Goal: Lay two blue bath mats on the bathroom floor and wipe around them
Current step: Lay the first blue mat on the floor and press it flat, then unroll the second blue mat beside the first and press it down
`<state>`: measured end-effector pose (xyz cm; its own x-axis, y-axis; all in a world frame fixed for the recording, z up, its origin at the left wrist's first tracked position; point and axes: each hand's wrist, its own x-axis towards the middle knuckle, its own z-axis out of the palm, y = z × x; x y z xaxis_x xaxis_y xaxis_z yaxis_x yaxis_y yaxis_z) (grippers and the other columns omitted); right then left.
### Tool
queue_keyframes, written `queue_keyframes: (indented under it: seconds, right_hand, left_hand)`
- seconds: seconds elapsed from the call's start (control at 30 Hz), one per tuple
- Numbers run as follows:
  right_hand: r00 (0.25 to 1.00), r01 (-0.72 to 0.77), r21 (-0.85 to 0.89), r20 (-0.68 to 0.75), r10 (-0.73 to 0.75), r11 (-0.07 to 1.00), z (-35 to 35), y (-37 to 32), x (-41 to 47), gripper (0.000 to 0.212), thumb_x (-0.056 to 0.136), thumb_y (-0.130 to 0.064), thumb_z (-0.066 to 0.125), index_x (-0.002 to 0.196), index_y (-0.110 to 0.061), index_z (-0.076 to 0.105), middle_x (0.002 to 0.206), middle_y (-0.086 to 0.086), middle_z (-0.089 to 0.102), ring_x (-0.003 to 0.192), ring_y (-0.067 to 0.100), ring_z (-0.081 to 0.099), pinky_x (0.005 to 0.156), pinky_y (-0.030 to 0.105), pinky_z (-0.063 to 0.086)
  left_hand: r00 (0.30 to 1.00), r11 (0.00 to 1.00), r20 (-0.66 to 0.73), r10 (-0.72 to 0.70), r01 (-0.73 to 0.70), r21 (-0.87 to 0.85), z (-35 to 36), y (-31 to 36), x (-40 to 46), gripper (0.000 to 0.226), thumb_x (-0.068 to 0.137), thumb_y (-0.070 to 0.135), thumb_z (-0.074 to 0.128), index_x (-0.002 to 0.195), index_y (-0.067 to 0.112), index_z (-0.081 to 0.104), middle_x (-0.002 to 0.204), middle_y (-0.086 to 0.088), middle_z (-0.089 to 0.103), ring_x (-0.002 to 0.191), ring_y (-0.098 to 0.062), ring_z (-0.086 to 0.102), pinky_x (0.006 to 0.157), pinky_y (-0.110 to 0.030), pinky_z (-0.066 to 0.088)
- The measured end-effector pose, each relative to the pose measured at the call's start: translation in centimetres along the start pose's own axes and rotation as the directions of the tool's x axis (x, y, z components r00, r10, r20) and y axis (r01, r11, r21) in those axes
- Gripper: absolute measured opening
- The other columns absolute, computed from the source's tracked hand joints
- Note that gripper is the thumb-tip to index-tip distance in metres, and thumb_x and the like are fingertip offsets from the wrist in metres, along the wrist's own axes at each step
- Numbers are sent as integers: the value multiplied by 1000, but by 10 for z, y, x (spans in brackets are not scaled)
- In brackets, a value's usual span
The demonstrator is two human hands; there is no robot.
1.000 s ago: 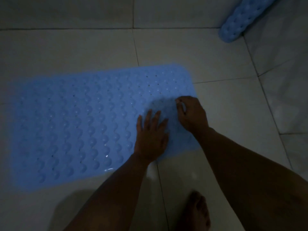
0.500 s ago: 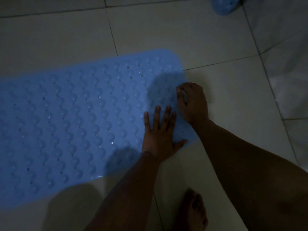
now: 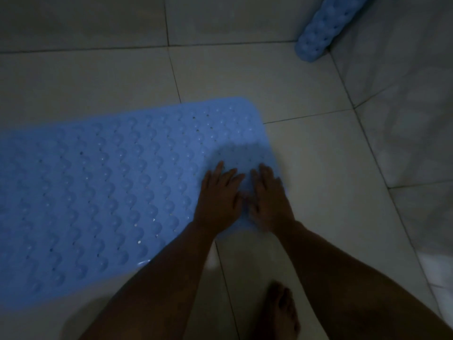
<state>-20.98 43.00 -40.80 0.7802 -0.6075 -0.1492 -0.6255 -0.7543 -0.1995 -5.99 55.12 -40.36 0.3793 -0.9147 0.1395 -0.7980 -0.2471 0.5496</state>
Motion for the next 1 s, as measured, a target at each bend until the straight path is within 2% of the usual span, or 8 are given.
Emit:
queue_keyframes:
  seconds: [0.1, 0.4, 0.67, 0.73, 0.8, 0.83, 0.9, 1.0]
  right_hand:
    - [998, -56, -42, 19, 57, 998, 10, -17, -11, 86, 99, -69, 18, 163, -11, 10, 170, 16, 1, 158, 34, -3, 126, 57, 6]
    - [988, -94, -19, -129, 90, 995, 20, -22, -9, 78, 102, -59, 31, 163, -13, 14, 171, 12, 6, 158, 28, 1, 125, 59, 11]
    - [991, -64, 77, 121, 54, 995, 4, -12, -9, 83, 97, -66, 25, 163, -20, 3, 170, 9, -10, 157, 24, -15, 126, 49, -6]
    - [993, -83, 135, 90, 72, 987, -11, -9, -4, 80, 96, -65, 21, 161, -17, 25, 168, 10, 13, 156, 27, 12, 125, 49, 14]
    - [980, -197, 163, 20, 197, 967, -37, -9, 10, 71, 98, -61, 22, 145, -21, 55, 148, 9, 56, 136, 29, 54, 112, 40, 42]
    - [965, -261, 136, 32, 259, 956, -51, -9, 20, 62, 98, -58, 23, 135, -27, 63, 132, 6, 68, 122, 29, 64, 101, 37, 49]
    - [963, -270, 94, 25, 269, 958, -78, 3, 54, 47, 99, -53, 26, 116, -28, 62, 106, 3, 73, 102, 30, 68, 83, 38, 52]
    - [963, -257, 105, -57, 264, 961, -126, 30, 112, 38, 98, -47, 33, 114, -27, 60, 102, 6, 73, 99, 32, 69, 80, 37, 52]
  left_hand:
    - [1000, 1000, -29, 2, -1, 27, -8, -5, -6, 47, 97, 36, 48, 138, 18, 63, 144, -6, 59, 151, -36, 34, 120, -58, 29]
    - [998, 999, -48, -33, 34, 23, -20, -21, -2, 44, 99, 36, 53, 138, 18, 61, 147, -6, 56, 154, -34, 27, 122, -56, 26]
    - [997, 997, 54, -49, 45, 70, -25, -16, 5, 48, 99, 41, 45, 138, 19, 61, 148, -7, 54, 155, -37, 25, 121, -60, 27]
    - [998, 998, 42, -38, 35, 60, -32, -11, 14, 47, 97, 39, 47, 137, 19, 62, 148, -7, 55, 154, -38, 27, 119, -61, 29]
    - [1000, 998, 0, 14, -14, 57, -39, -8, 29, 46, 95, 37, 52, 136, 19, 63, 148, -7, 54, 153, -40, 29, 115, -63, 33]
    - [1000, 998, -6, 30, -30, 60, -43, -7, 39, 47, 94, 37, 54, 136, 20, 63, 149, -7, 54, 153, -40, 28, 115, -63, 34]
    - [1000, 994, 10, 25, -26, 106, -50, -6, 73, 49, 93, 41, 51, 138, 24, 61, 152, -6, 51, 155, -39, 24, 116, -63, 35]
    - [985, 972, 156, -72, 35, 231, -69, 7, 134, 61, 93, 51, 44, 150, 29, 46, 164, -10, 36, 158, -38, 7, 119, -62, 28]
